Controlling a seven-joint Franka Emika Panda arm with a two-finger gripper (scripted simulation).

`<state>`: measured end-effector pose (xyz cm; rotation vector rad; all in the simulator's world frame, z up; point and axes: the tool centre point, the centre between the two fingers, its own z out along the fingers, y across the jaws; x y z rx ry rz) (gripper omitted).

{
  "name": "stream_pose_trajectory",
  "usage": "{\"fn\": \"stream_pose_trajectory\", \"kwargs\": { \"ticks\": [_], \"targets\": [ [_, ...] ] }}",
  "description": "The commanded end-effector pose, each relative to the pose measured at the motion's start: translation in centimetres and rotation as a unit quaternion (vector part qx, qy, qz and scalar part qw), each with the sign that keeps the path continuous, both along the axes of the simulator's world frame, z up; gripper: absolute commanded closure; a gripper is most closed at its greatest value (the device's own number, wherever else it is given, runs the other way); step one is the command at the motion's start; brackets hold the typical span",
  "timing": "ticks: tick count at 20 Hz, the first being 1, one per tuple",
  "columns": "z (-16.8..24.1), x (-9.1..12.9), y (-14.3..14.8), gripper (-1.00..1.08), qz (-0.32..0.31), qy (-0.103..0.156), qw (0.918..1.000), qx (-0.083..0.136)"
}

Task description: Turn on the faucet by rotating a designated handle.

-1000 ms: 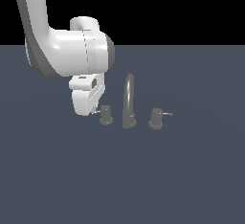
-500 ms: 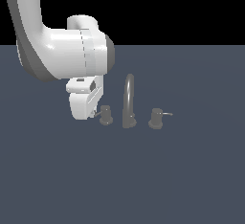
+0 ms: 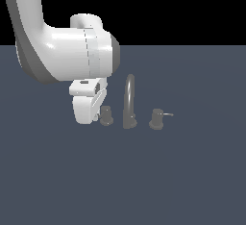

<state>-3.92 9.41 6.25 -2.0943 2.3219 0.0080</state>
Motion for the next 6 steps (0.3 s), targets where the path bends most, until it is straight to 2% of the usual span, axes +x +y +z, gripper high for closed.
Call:
{"fn": "stream_pose_trajectory", "kwargs": {
  "ticks": [1, 6],
  "targets": [
    [0.0, 0.1, -2.5, 1.08, -0.011, 0.002, 0.9999, -0.004],
    [0.0, 0.1, -5.2, 1.08, -0.016, 0.004, 0.9998, -0.006]
  ]
}}
